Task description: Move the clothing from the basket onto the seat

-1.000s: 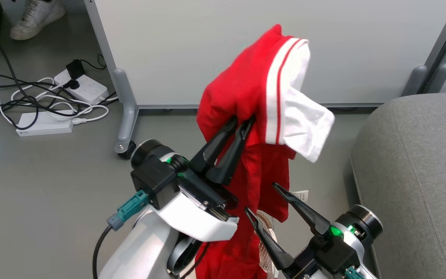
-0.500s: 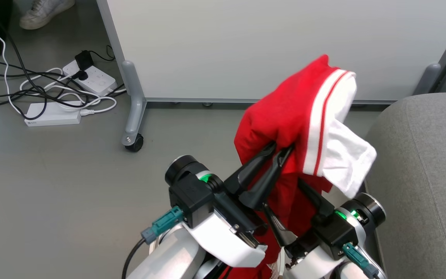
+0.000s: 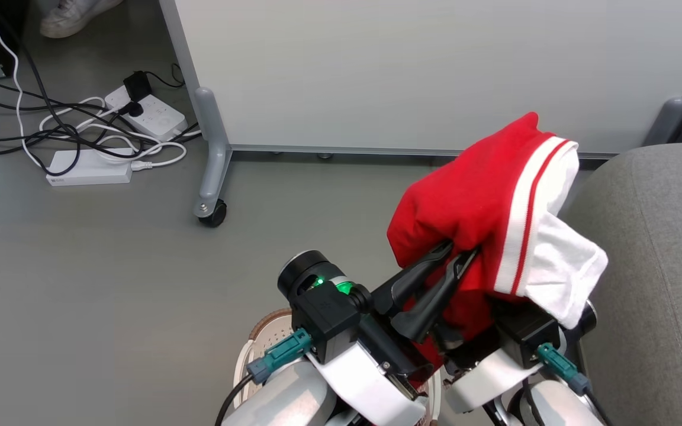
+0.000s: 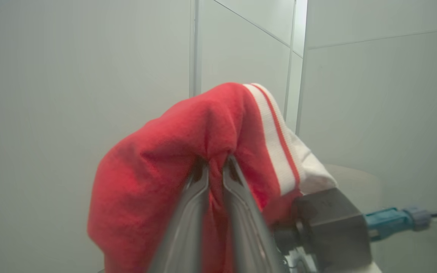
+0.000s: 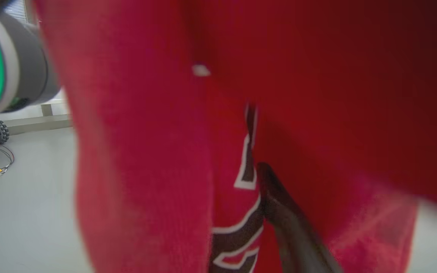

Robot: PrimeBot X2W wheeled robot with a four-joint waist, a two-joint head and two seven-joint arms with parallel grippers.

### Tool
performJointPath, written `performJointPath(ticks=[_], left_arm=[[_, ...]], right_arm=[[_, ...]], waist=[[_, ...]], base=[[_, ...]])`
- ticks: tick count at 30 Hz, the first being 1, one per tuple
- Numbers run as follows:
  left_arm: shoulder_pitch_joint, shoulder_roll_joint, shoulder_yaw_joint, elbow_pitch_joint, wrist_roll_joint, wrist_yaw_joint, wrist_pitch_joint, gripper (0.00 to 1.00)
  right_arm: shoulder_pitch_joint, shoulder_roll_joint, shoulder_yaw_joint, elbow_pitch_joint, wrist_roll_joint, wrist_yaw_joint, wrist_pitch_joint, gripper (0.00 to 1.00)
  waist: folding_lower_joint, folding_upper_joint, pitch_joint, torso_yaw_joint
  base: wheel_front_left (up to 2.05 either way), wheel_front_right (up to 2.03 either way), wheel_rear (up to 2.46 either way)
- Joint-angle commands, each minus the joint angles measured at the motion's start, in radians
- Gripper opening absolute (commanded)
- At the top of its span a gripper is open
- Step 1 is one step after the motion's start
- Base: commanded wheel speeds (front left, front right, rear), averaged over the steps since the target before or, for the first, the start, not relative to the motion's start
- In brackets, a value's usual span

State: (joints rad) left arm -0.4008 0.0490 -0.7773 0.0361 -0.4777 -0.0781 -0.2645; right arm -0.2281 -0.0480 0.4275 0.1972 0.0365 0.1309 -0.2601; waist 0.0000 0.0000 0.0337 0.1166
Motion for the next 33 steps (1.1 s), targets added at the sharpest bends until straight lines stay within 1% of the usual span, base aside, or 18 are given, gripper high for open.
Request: performJointPath(ticks=[1, 2, 8, 15, 19, 23, 29, 30, 33], left_arm=[[-0.023, 0.003, -0.005, 0.004, -0.004, -0.003, -0.002, 0.00], [-0.023, 0.003, -0.009, 0.008, -0.004, -0.004, -0.002, 0.00], [-0.026, 0.003, -0.014, 0.026, -0.003, -0.007, -0.002, 0.00], [-0.028, 0.003, -0.011, 0.083, 0.022, -0.001, -0.002, 0.00], [-0.015, 0.003, 0.016, 0.103, 0.026, 0.006, -0.002, 0.00], [-0.010, 0.003, 0.039, 0.112, 0.030, 0.004, -0.002, 0.00], [0.005, 0.003, 0.062, 0.123, 0.037, -0.010, -0.002, 0.00], [0.012, 0.004, 0.059, 0.127, 0.030, -0.020, -0.002, 0.00], [0.031, 0.004, 0.039, 0.130, 0.011, -0.033, -0.002, 0.00]], right_arm=[[-0.009, -0.003, -0.006, 0.003, 0.017, 0.000, -0.003, 0.38], [-0.010, -0.003, -0.009, 0.005, 0.023, 0.000, -0.003, 0.00], [-0.014, -0.004, 0.008, -0.001, 0.062, 0.000, -0.003, 0.00], [-0.008, -0.004, 0.027, -0.046, 0.109, 0.000, -0.003, 0.00], [0.000, -0.004, -0.011, -0.045, 0.105, 0.000, -0.003, 0.00], [0.007, -0.004, -0.046, -0.045, 0.095, 0.000, -0.003, 0.00], [0.014, -0.005, -0.131, -0.078, 0.085, 0.000, -0.003, 0.00], [0.016, -0.005, -0.161, -0.089, 0.081, 0.000, -0.003, 0.00], [0.021, -0.005, -0.202, -0.104, 0.091, 0.000, -0.003, 0.00]], waist=[[0.0000, 0.0000, 0.001, 0.004], [0.0000, 0.0000, 0.001, 0.006], [0.0000, 0.0000, 0.001, 0.015], [0.0000, 0.0000, 0.003, 0.007], [0.0000, 0.0000, 0.006, -0.003], [0.0000, 0.0000, 0.007, -0.008], [0.0000, 0.0000, 0.006, -0.010], [0.0000, 0.0000, 0.005, -0.010], [0.0000, 0.0000, 0.004, -0.009]], base=[[0.00, 0.00, 0.00], [0.00, 0.00, 0.00], [0.00, 0.00, 0.00], [0.00, 0.00, 0.00], [0.00, 0.00, 0.00], [0.00, 0.00, 0.00], [0.00, 0.00, 0.00], [0.00, 0.00, 0.00], [0.00, 0.00, 0.00]])
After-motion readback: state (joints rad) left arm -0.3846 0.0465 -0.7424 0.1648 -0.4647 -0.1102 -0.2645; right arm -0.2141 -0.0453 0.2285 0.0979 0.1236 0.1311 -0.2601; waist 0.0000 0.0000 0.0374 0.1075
